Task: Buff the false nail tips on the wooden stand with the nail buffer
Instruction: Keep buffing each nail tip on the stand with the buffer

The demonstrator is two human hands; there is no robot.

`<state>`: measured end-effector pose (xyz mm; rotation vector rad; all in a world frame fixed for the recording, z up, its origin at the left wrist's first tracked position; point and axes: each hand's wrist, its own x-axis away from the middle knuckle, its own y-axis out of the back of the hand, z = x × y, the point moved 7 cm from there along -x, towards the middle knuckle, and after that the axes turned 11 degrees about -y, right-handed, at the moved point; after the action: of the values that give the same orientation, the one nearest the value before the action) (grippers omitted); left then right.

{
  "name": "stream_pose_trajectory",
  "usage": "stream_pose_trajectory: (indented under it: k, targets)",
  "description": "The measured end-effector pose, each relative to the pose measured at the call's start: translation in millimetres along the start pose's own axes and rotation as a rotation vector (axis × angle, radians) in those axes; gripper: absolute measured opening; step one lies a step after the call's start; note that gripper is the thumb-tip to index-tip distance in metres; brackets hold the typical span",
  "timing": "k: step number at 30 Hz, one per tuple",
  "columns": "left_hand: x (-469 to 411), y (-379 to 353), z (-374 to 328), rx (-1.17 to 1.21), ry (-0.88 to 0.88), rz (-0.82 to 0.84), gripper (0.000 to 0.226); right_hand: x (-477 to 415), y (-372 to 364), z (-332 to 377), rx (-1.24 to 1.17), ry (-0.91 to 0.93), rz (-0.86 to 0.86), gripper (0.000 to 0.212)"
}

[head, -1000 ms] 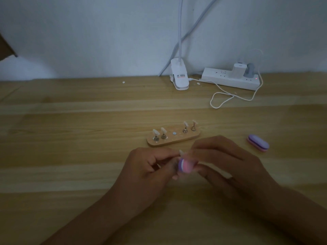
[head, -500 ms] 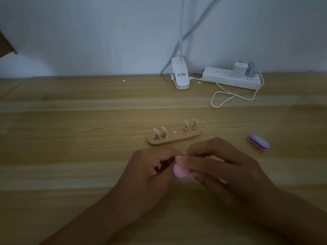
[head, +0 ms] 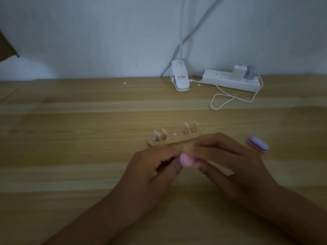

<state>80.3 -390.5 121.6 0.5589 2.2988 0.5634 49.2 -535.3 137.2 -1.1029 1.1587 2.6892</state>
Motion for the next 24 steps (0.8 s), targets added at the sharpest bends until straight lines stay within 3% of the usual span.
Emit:
stream_pose_trajectory:
  k: [6, 11, 14, 17, 21, 24]
  targets:
    - [-0.7, 1.5, -1.8, 0.0, -0.012, -0.014, 0.018, -3.7, 7.9, 0.6, 0.137, 0.016, -0.055, 0.02]
    - [-2.1, -0.6, -4.9, 0.051, -0.052, 0.024, 0.018, 4.7, -4.6, 9.3, 0.021, 0.064, 0.004, 0.023]
    - [-0.8, 2.6, -2.7, 0.035, -0.027, -0.003, 0.019, -2.0, 5.2, -8.0, 0.106, -0.008, -0.041, 0.019]
    - [1.3, 3.1, 1.0, 0.117, 0.036, -0.022, 0.018, -6.9, 17.2, -24.4, 0.032, -0.133, -0.083, 0.026]
    - [2.0, -5.9, 1.0, 0.229, 0.078, 0.054, 0.019, 3.4, 2.9, 1.2, -0.039, 0.048, -0.03, 0.021]
    - [2.9, -6.5, 1.3, 0.375, 0.117, 0.039, 0.022, -0.5, 3.6, -7.1, -0.073, -0.006, -0.005, 0.021]
